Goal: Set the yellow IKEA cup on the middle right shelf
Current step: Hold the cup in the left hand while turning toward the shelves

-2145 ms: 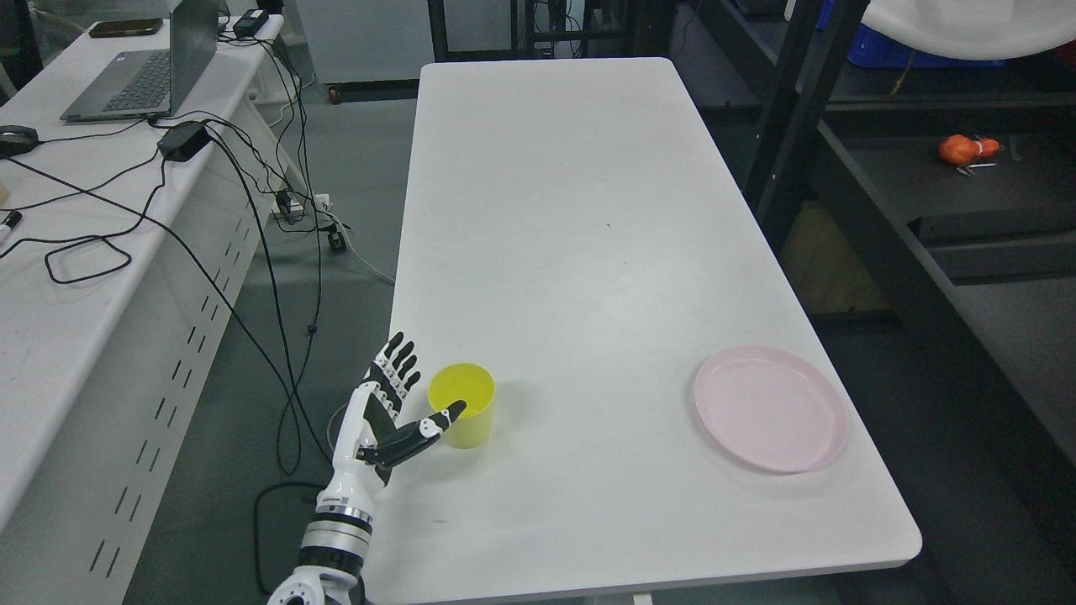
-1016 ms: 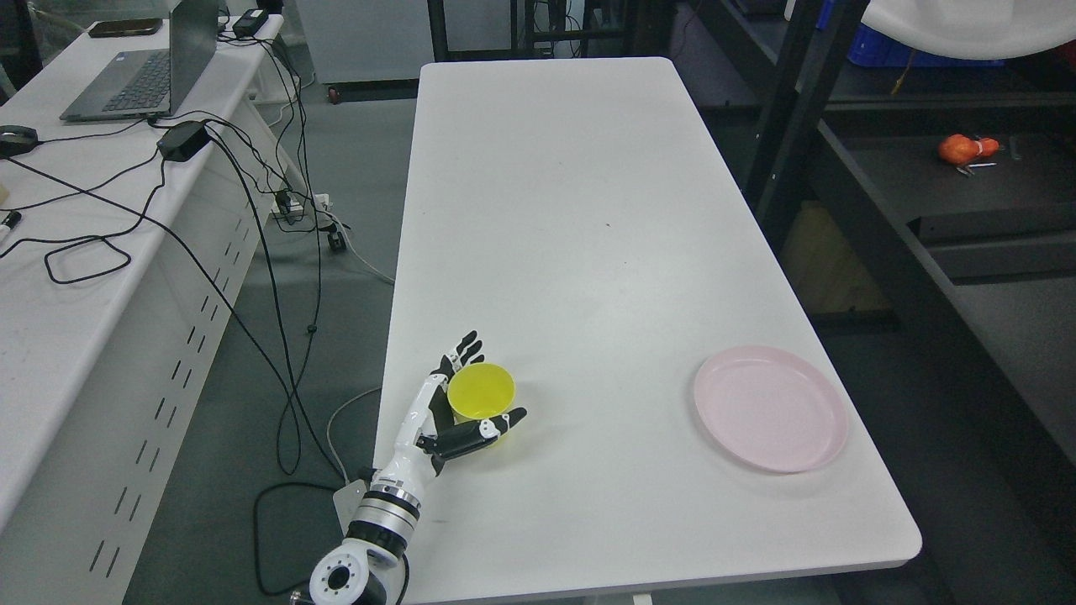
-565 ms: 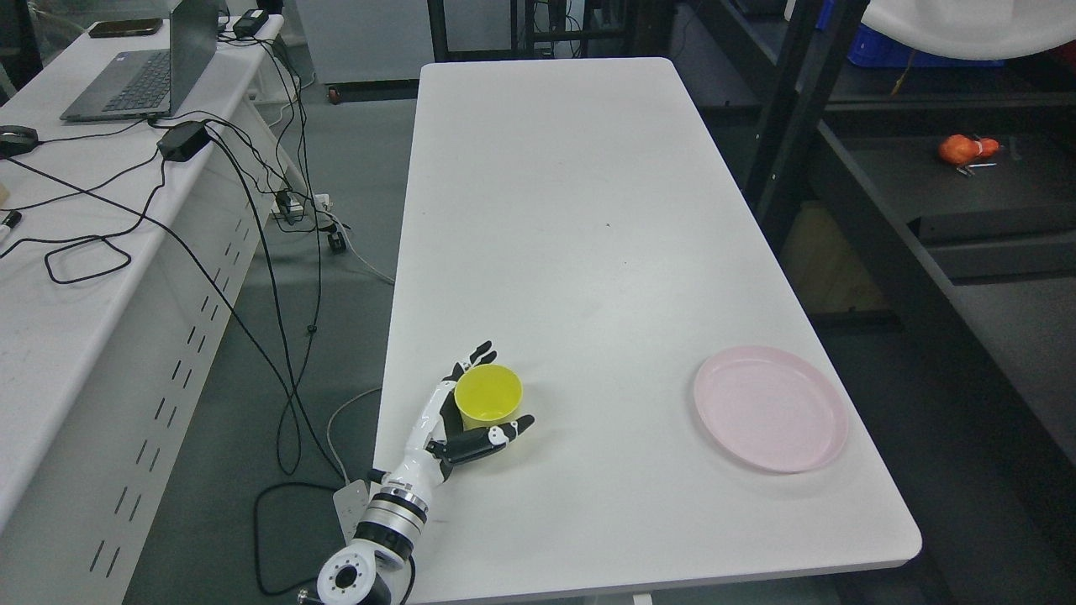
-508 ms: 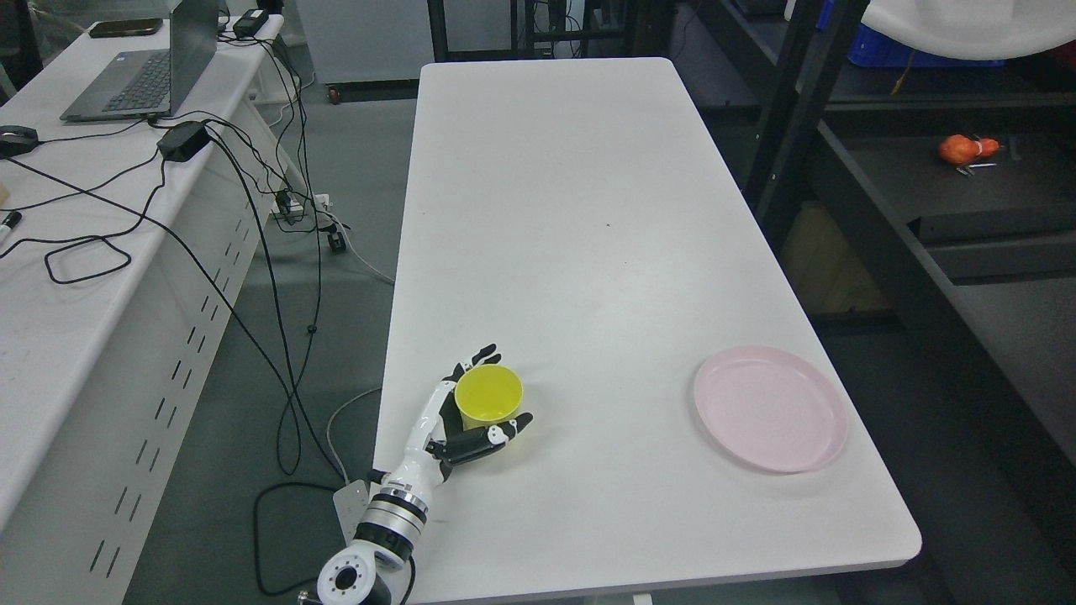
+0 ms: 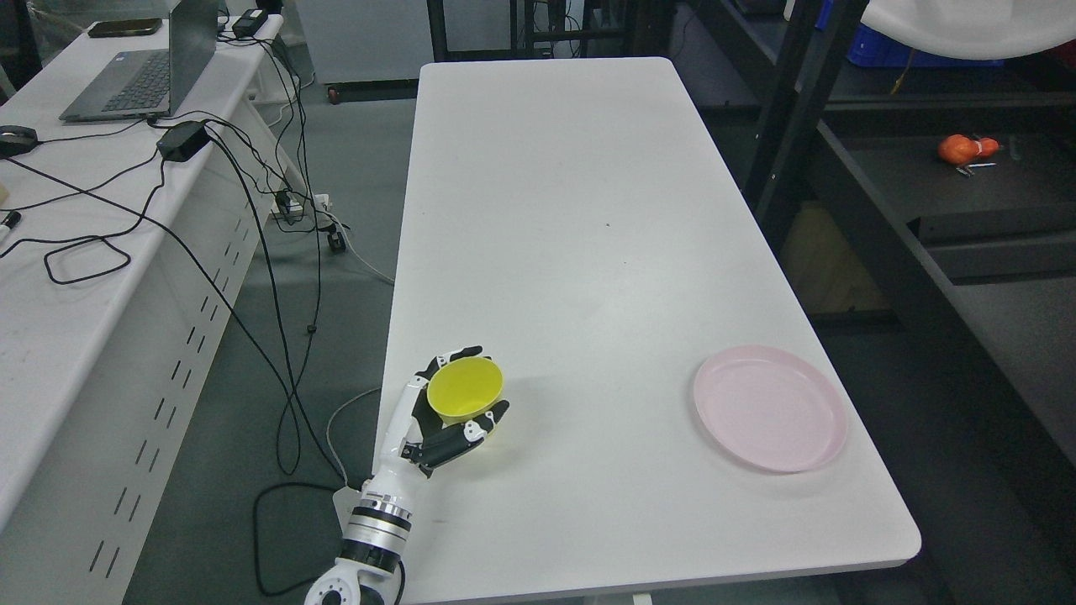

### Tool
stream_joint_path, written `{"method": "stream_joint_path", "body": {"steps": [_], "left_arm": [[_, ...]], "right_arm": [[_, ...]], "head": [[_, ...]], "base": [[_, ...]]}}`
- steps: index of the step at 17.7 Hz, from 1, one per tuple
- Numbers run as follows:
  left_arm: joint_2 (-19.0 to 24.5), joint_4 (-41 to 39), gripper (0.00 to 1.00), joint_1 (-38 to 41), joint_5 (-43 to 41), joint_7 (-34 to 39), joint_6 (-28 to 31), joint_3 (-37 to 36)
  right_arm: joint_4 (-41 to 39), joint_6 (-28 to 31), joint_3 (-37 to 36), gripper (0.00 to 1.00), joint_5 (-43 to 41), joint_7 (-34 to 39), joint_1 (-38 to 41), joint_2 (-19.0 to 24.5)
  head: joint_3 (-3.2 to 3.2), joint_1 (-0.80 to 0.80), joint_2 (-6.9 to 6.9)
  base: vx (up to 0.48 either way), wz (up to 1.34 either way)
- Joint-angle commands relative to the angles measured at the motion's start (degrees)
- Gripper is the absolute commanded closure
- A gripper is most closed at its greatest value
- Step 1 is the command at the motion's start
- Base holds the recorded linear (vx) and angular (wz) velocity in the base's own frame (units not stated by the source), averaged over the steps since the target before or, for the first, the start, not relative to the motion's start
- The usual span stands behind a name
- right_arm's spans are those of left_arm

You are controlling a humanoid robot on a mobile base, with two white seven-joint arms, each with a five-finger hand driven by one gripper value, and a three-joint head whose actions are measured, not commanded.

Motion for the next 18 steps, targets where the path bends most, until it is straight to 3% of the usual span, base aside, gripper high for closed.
{"method": "stream_joint_path", "body": {"steps": [1,12,18], "left_arm": [[1.0,-7.3,1.00,4.3,0.9,-0.1,-3.1,2.6],[1.0,-12.0,1.00,8.8,1.0,-0.1,-4.9,2.1],[1.0,-13.0,1.00,9.7,1.0,-0.1,-5.0,-3.5]], "right_arm": [[0.0,0.0,1.0,0.01,-1.4,0.0,0.8,-1.0],[-0.1,0.0,1.0,0.01,-1.4,0.0,0.8,-1.0],[0.0,0.0,1.0,0.00,-1.4,0.0,0.8,-1.0]], "head": [[0.00,0.00,0.00],[0.00,0.00,0.00],[0.00,0.00,0.00]], "base": [[0.000,0.00],[-0.113,-0.04],[-0.244,-0.43]]}}
